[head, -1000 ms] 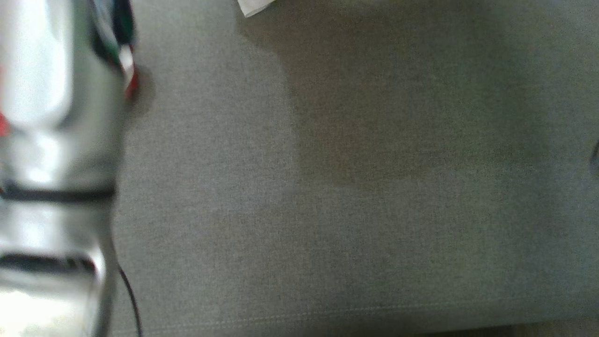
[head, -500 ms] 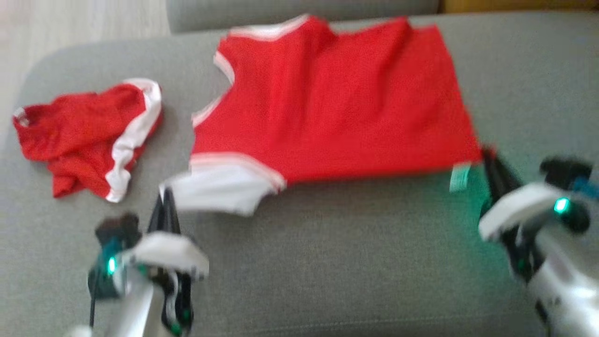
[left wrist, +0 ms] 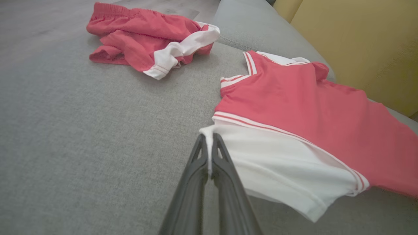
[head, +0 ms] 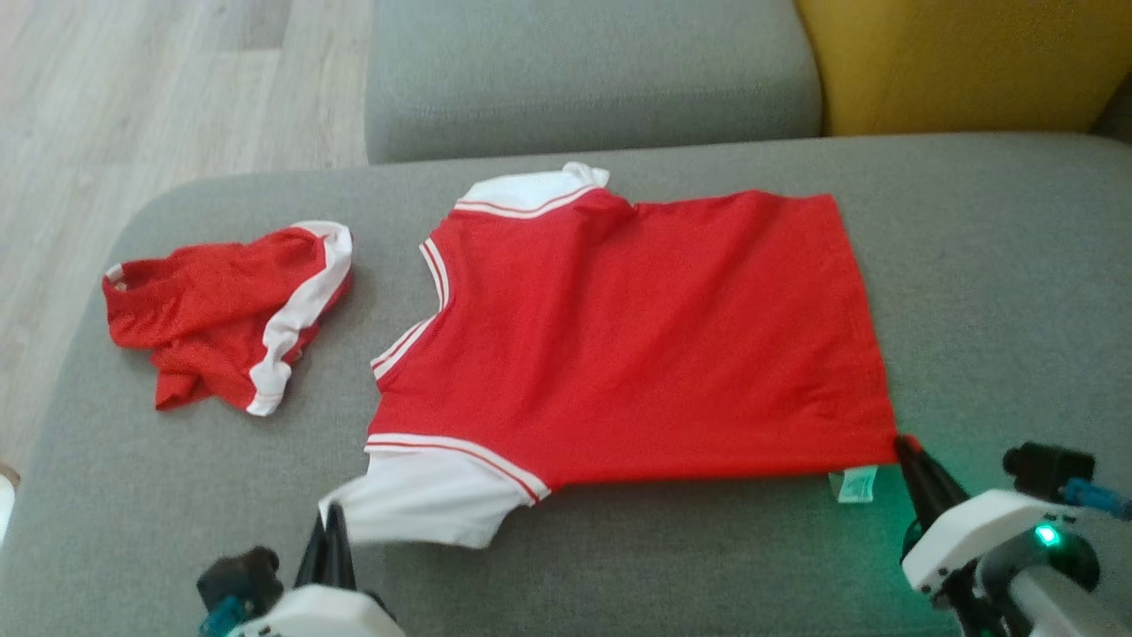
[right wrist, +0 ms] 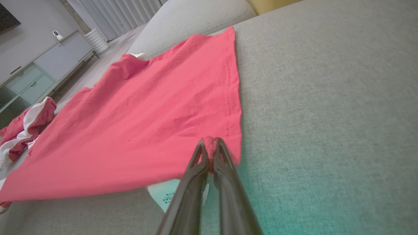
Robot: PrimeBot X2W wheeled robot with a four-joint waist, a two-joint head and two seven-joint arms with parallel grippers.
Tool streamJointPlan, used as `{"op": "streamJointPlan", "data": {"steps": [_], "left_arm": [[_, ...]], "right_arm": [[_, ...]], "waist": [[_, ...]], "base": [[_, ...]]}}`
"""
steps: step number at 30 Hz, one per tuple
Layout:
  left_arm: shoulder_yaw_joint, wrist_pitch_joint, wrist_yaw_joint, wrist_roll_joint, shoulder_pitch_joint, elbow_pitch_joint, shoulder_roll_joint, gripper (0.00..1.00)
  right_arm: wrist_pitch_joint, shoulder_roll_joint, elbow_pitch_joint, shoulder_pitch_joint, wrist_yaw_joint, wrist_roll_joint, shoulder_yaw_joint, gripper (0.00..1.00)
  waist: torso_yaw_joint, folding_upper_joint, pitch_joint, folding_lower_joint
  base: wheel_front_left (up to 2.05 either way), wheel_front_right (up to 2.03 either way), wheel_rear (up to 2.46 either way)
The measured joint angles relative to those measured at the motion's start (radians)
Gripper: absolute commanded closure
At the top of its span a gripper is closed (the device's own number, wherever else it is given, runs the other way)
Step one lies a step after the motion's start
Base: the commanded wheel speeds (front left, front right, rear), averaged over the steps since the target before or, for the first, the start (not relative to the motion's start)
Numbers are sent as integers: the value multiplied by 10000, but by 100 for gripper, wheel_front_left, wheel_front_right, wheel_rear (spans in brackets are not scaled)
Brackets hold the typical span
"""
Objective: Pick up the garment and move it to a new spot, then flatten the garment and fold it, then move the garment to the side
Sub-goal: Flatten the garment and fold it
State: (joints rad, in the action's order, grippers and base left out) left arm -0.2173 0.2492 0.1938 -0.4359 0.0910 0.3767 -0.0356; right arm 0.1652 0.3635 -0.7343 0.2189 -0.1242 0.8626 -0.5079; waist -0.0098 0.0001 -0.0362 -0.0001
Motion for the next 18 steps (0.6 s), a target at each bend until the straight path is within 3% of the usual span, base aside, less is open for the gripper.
{"op": "streamJointPlan", "data": {"steps": [9, 18], "left_arm": [[-140, 2, -100, 878, -1818, -591, -21, 100], [-316, 4, -265, 1400, -5018, 1106, 8, 100]], "right_arm": [[12, 136, 679, 815, 0, -537, 786, 100], [-111, -111, 399, 2907, 0, -1459, 957, 100]], "waist": [[1, 0, 655, 0], [-170, 0, 1911, 0]], "base": [[0, 0, 0], [0, 0, 0]]}}
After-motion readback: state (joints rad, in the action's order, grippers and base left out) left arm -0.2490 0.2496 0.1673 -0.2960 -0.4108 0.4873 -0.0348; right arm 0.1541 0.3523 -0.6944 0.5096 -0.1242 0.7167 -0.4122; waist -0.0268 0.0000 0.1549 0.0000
